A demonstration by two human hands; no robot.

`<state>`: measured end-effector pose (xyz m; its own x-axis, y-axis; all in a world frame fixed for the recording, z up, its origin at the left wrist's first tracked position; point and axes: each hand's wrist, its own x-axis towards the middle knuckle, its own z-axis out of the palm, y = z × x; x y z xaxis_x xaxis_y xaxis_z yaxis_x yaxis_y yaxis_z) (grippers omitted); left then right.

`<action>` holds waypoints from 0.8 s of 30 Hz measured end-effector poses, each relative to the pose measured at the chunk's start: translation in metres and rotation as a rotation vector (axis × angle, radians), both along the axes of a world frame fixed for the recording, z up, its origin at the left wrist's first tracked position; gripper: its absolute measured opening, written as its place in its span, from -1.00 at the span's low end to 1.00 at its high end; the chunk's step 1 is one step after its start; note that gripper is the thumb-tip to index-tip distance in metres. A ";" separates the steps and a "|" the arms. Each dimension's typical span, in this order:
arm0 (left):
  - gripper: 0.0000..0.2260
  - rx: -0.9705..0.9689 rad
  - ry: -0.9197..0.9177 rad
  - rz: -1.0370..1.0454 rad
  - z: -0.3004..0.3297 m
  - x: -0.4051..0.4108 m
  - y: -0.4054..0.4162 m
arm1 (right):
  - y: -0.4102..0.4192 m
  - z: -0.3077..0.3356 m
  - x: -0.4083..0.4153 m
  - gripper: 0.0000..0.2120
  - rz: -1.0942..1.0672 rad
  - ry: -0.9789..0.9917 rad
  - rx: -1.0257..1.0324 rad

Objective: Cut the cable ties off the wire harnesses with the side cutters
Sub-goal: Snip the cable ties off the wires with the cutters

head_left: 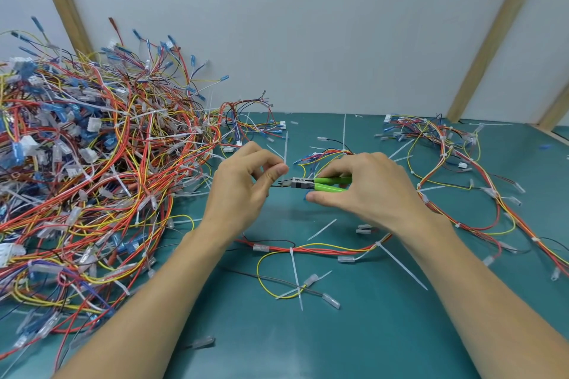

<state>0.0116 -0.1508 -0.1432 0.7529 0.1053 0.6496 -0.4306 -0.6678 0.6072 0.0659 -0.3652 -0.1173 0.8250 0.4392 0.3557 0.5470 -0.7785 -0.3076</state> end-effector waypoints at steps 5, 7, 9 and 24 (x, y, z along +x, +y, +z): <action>-0.86 -0.013 0.000 0.023 -0.001 0.000 0.000 | 0.002 0.002 -0.001 -0.61 0.016 0.023 0.020; -0.90 0.013 -0.008 0.038 -0.002 0.000 0.000 | 0.002 0.003 -0.002 -0.62 0.033 0.055 0.016; -0.92 0.030 -0.005 0.047 -0.004 0.000 -0.001 | 0.002 0.003 -0.002 -0.63 0.044 0.076 0.018; -0.93 0.041 -0.007 0.004 -0.002 0.000 -0.002 | 0.004 0.004 -0.004 -0.71 -0.015 -0.002 -0.014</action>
<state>0.0113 -0.1532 -0.1454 0.7482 0.0811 0.6586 -0.4321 -0.6937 0.5763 0.0616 -0.3609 -0.1132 0.8307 0.4316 0.3516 0.5361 -0.7907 -0.2958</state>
